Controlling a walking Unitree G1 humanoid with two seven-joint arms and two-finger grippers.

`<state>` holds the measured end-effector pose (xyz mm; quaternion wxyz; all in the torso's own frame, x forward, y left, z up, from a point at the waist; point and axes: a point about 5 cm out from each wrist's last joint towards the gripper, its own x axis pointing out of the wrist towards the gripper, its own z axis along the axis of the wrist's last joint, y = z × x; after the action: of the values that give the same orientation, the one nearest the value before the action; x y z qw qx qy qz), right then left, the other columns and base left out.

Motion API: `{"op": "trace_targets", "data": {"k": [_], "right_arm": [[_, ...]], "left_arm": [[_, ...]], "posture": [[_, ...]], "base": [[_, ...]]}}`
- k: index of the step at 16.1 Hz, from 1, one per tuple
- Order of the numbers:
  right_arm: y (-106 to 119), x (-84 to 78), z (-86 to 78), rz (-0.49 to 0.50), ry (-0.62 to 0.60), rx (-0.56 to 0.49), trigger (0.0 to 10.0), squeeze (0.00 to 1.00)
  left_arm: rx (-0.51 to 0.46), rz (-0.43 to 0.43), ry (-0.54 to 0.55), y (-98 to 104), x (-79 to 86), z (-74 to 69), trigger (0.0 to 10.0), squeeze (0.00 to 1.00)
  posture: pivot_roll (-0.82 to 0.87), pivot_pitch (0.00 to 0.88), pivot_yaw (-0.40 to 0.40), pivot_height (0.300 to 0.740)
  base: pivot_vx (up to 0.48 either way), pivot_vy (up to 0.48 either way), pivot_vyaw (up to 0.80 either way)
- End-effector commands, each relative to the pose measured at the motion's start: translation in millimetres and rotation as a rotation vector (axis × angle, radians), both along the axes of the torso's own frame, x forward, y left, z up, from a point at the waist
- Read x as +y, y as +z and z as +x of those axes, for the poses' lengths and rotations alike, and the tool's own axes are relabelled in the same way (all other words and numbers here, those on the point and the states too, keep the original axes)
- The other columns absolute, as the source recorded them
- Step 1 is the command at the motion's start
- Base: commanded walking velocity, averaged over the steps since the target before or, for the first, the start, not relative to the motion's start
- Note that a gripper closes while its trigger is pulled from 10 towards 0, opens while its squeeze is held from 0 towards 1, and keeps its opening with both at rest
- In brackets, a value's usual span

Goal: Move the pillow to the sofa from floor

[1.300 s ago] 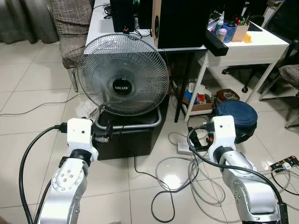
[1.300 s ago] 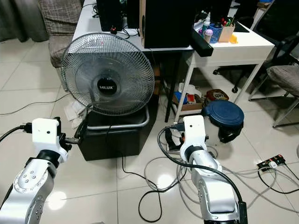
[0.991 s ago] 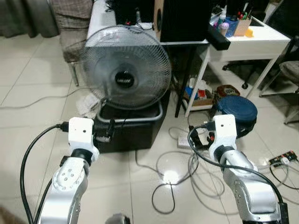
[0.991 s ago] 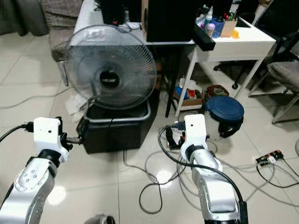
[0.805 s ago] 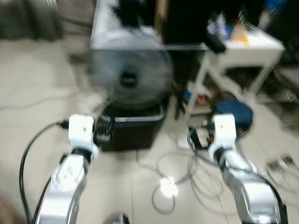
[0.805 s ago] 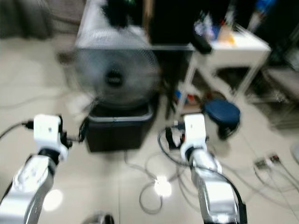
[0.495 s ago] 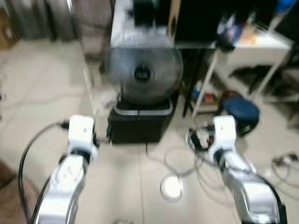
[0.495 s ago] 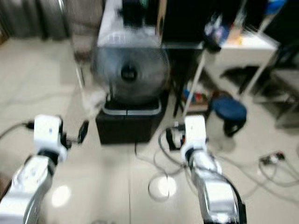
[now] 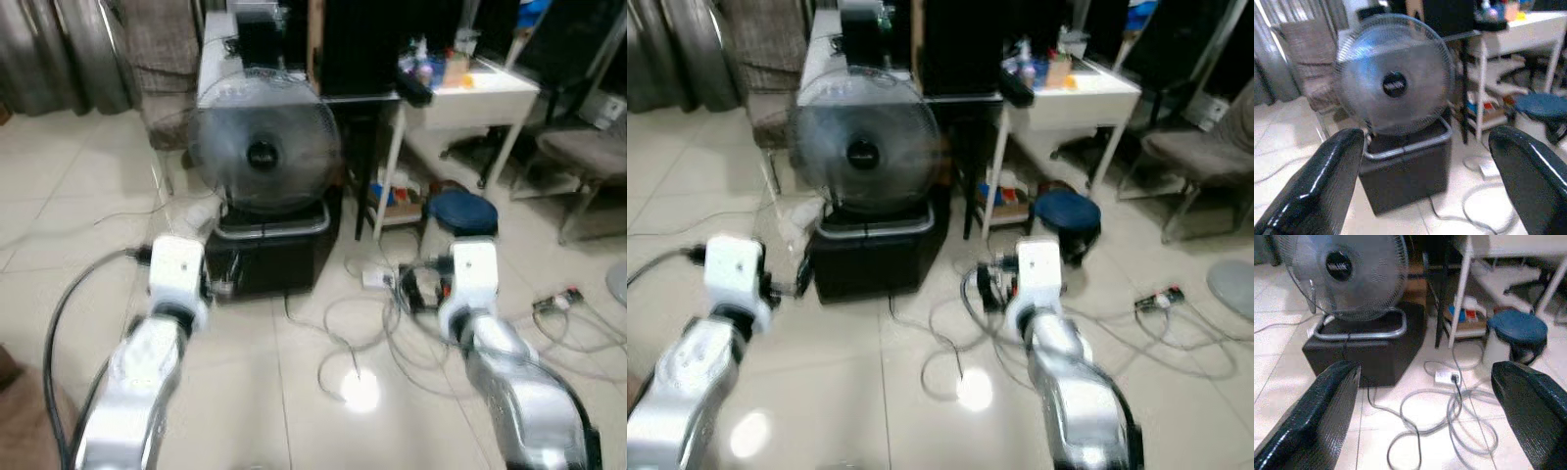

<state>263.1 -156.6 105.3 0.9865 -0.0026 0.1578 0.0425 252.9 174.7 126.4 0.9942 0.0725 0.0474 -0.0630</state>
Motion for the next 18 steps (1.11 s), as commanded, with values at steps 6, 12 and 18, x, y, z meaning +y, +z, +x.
{"op": "trace_targets", "data": {"k": [6, 12, 18], "right_arm": [[4.4, -3.3, 1.8, -0.019, -0.013, -0.018, 10.0, 0.0], [2.0, -3.6, 1.1, -0.023, -0.017, -0.011, 10.0, 0.0], [-0.3, -5.1, -0.1, -0.028, -0.027, -0.001, 10.0, 0.0]], "left_arm": [[0.0, 0.011, -0.005, 2.5, -1.8, 3.6, 10.0, 0.0], [-0.007, 0.019, -0.011, 3.3, -2.6, 5.5, 10.0, 0.0], [-0.001, 0.017, 0.002, 2.9, -1.9, 7.9, 10.0, 0.0]], "posture": [[0.07, 0.0, 0.01, 0.74], [0.06, 0.0, 0.013, 0.74], [0.06, 0.0, 0.021, 0.74]], "base": [[0.0, -0.48, 0.0], [0.0, -0.4, 0.0], [0.0, 0.24, 0.0]]}}
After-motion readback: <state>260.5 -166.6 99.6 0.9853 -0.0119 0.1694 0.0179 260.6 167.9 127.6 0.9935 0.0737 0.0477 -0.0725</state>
